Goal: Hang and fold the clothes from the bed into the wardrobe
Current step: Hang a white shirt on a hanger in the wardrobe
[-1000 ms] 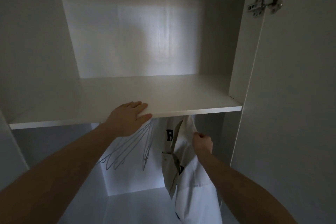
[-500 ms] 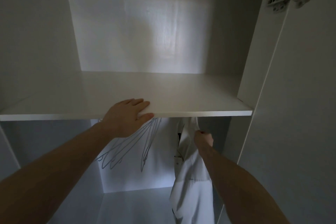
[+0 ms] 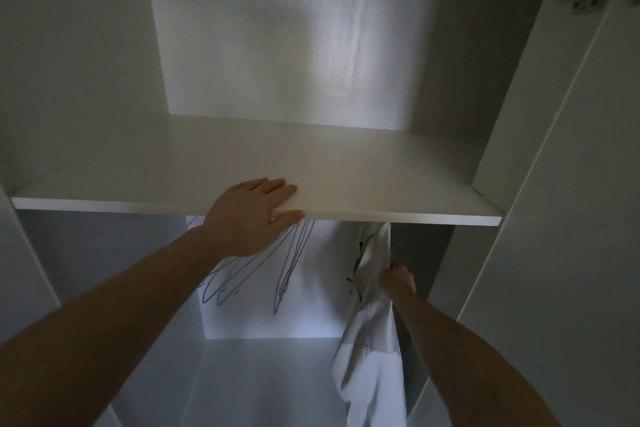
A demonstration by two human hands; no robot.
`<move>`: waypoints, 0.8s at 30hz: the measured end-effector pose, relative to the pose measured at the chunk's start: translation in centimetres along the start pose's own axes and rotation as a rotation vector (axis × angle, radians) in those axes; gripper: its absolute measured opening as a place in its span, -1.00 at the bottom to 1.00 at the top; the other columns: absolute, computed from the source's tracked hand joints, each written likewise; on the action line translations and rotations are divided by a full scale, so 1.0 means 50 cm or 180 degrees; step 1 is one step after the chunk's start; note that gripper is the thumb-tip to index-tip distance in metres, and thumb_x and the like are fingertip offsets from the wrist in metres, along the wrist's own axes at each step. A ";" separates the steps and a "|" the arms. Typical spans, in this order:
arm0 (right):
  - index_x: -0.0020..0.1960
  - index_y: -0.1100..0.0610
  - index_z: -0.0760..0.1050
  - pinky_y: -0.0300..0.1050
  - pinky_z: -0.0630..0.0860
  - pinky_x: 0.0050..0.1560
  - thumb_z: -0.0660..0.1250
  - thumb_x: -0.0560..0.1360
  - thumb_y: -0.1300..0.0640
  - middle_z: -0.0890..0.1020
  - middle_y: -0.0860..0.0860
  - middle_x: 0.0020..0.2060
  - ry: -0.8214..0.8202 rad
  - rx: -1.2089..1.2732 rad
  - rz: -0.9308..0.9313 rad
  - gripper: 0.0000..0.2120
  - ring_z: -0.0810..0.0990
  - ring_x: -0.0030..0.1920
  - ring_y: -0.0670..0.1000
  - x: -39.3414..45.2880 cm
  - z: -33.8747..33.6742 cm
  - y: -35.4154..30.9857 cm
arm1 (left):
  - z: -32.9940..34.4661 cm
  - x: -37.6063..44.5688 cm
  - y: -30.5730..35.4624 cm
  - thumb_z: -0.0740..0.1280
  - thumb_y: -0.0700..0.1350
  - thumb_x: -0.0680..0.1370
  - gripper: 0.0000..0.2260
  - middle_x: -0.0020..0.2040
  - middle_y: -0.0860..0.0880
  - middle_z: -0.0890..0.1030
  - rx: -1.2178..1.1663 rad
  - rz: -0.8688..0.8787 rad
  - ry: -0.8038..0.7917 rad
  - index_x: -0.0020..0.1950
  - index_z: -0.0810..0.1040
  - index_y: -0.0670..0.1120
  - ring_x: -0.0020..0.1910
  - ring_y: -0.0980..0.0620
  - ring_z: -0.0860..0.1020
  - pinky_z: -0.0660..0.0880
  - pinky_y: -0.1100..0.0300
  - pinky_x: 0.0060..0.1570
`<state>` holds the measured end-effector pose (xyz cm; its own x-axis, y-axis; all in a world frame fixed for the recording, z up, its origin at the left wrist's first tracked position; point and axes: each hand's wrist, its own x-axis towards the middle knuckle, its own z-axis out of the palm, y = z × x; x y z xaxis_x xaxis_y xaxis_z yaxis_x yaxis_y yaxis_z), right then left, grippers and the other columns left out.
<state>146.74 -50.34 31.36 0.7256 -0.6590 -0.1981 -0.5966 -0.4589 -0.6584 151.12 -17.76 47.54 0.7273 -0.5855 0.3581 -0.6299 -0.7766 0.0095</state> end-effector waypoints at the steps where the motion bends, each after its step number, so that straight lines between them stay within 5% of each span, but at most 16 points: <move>1: 0.45 0.22 0.44 0.18 0.57 0.28 0.14 0.65 0.21 0.57 0.25 0.30 -0.0086 -0.0114 0.0026 -0.61 0.59 0.28 0.25 -0.005 -0.004 -0.002 | -0.001 -0.001 0.001 -0.12 0.46 0.58 -0.30 0.61 0.07 0.29 -0.0021 -0.0006 -0.0002 0.61 0.27 0.15 0.57 -0.04 0.29 0.21 -0.01 0.56; 8: 0.47 0.23 0.40 0.11 0.60 0.24 0.25 0.60 0.19 0.56 0.23 0.33 -0.0386 -0.0407 0.0089 -0.55 0.59 0.30 0.23 -0.057 -0.013 0.021 | -0.011 -0.009 0.006 -0.19 0.47 0.52 -0.22 0.61 0.07 0.30 -0.0019 -0.0038 -0.0071 0.62 0.27 0.14 0.57 -0.05 0.29 0.24 -0.05 0.54; 13: 0.61 0.12 0.19 0.08 0.58 0.27 0.31 0.57 0.23 0.46 0.18 0.44 -0.0400 0.0131 -0.0030 -0.36 0.55 0.35 0.21 -0.122 -0.001 0.041 | -0.013 -0.012 0.009 -0.19 0.44 0.54 -0.22 0.60 0.01 0.33 0.0060 0.0008 -0.0074 0.61 0.30 0.08 0.55 -0.11 0.32 0.26 -0.07 0.53; 17: 0.58 0.11 0.26 0.07 0.54 0.34 0.36 0.55 0.30 0.45 0.16 0.44 -0.0338 0.0764 -0.0311 -0.36 0.53 0.35 0.21 -0.195 0.003 0.041 | -0.016 -0.019 0.014 -0.20 0.42 0.54 -0.21 0.60 -0.03 0.34 0.0020 -0.0010 -0.0070 0.60 0.32 0.05 0.55 -0.12 0.32 0.24 -0.08 0.53; 20: 0.52 0.16 0.34 0.12 0.52 0.37 0.40 0.54 0.34 0.49 0.15 0.40 -0.0251 0.1396 -0.0551 -0.42 0.54 0.33 0.17 -0.256 0.002 0.035 | -0.020 -0.043 0.041 -0.11 0.35 0.59 -0.30 0.63 -0.06 0.27 -0.0068 -0.0071 0.0155 0.59 0.34 0.01 0.61 -0.13 0.20 0.03 -0.13 0.60; 24: 0.39 0.07 0.44 -0.38 0.60 -0.17 0.43 0.55 0.33 0.57 -0.07 0.14 -0.0334 0.1979 -0.0631 -0.54 0.59 0.00 -0.16 -0.333 -0.021 0.039 | 0.063 -0.192 0.111 0.28 -0.01 0.59 -0.61 0.54 0.00 0.37 -0.0997 0.0441 0.0964 0.42 0.47 0.00 0.57 -0.02 0.26 0.09 -0.13 0.59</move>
<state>133.14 -40.90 34.10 0.8496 -0.5214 -0.0789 -0.1618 -0.1152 -0.9801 141.49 -17.16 41.22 0.5472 -0.5483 0.6324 -0.8016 -0.5608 0.2073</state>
